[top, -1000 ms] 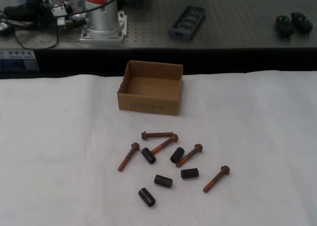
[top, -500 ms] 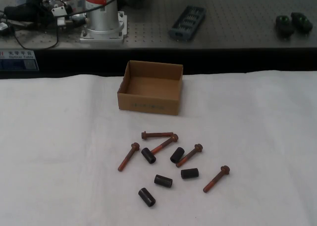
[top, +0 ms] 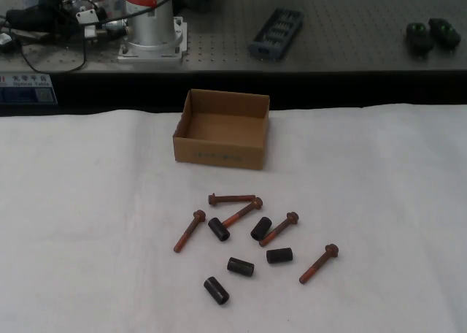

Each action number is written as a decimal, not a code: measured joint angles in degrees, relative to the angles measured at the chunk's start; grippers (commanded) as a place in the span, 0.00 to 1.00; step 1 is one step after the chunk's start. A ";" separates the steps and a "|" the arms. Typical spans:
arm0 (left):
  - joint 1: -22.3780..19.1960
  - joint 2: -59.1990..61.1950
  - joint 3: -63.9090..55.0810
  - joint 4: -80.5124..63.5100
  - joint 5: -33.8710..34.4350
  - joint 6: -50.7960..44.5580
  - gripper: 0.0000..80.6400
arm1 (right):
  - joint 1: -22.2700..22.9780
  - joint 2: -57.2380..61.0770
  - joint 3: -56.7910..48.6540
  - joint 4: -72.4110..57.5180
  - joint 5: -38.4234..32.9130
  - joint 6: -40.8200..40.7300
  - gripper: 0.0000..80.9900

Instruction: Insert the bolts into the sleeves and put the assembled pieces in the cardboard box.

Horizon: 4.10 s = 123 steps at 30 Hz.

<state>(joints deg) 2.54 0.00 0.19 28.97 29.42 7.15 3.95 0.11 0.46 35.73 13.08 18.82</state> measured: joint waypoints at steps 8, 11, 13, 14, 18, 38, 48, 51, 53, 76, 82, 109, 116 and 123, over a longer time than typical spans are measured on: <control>0.00 0.00 0.00 0.00 0.00 0.00 0.68 | 0.00 0.00 0.00 0.00 0.00 0.00 0.39; 0.00 0.00 0.00 0.00 0.00 0.00 0.68 | 0.00 0.00 0.00 0.00 0.00 0.00 0.39; 0.00 0.00 0.00 0.00 0.00 0.00 0.68 | 0.00 0.00 0.00 0.00 0.00 0.00 0.39; 0.00 0.00 0.00 0.00 0.00 0.00 0.68 | 0.00 0.00 0.00 0.00 0.00 0.00 0.39; 0.00 0.00 0.00 0.00 0.00 0.00 0.68 | 0.00 0.00 0.00 0.00 0.00 0.00 0.39; 0.00 0.00 0.00 0.00 0.00 0.00 0.68 | 0.00 0.00 0.00 0.00 0.00 0.00 0.39; 0.00 0.00 0.00 0.00 0.00 0.00 0.68 | 0.00 0.00 0.00 0.00 0.00 0.00 0.39; 0.00 0.00 0.00 0.00 0.00 0.00 0.68 | 0.00 0.00 0.00 0.00 0.00 0.00 0.39; 0.00 0.00 0.00 0.00 0.00 0.00 0.68 | 0.00 0.00 0.00 0.00 0.00 0.00 0.39; 0.00 0.00 0.00 0.00 0.00 0.00 0.68 | 0.00 0.00 0.00 0.00 0.00 0.00 0.39; 0.00 0.00 0.00 0.00 0.00 0.00 0.68 | 0.00 0.00 0.00 0.00 0.00 0.00 0.39; 0.00 0.00 0.00 0.00 0.00 0.00 0.68 | 0.00 0.00 0.00 0.00 0.00 0.00 0.39; 0.00 -0.03 0.11 -0.71 4.98 -14.77 0.68 | 0.00 0.00 0.00 0.00 0.00 0.66 0.39; 0.00 -0.03 0.48 -7.88 6.70 -46.74 0.68 | 0.00 0.00 0.00 -0.62 -3.68 17.83 0.39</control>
<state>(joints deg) 2.54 -0.03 0.67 21.09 36.12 -39.59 3.95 0.11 0.46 35.11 9.41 36.64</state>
